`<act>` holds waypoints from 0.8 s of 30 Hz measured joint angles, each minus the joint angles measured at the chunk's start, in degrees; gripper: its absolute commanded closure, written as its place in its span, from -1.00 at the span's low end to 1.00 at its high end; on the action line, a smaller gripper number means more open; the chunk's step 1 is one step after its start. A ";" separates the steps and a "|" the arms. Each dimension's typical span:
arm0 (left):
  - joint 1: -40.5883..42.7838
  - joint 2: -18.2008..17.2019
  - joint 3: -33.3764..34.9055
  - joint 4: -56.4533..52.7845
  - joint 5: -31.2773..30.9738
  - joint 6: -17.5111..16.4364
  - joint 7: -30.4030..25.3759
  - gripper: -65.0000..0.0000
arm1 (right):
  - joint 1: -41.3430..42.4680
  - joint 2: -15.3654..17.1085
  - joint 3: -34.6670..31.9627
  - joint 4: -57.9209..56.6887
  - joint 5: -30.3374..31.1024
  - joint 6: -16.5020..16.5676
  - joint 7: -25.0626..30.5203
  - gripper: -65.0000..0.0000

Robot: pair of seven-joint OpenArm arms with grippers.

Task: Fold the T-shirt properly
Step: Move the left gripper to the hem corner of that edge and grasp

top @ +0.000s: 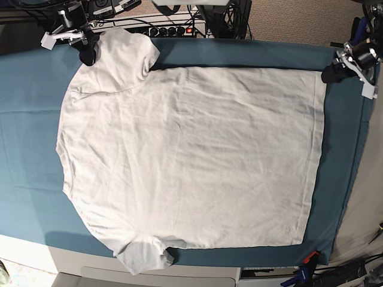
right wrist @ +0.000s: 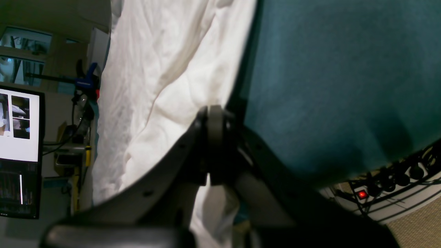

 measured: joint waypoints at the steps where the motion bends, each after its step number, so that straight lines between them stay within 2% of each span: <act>1: -0.13 0.00 0.00 0.00 0.04 0.02 0.00 0.43 | 0.00 0.00 0.00 0.00 0.02 0.00 0.02 1.00; 11: -0.42 -0.07 0.52 0.02 0.79 0.20 -0.02 0.43 | 0.00 0.00 0.00 0.00 0.02 0.00 0.02 1.00; 17: -0.63 -0.70 5.86 -0.15 0.85 1.11 -2.34 0.43 | 0.00 0.00 0.00 0.00 0.02 -0.02 0.02 1.00; 21: -1.27 -0.70 10.95 0.28 -0.50 -0.79 -3.32 0.43 | 0.00 0.00 0.00 0.00 0.02 -0.02 0.02 1.00; 24: -1.22 -0.33 11.45 0.26 -0.90 -1.99 -3.19 0.43 | 0.00 0.00 0.00 0.00 0.02 -0.02 0.00 1.00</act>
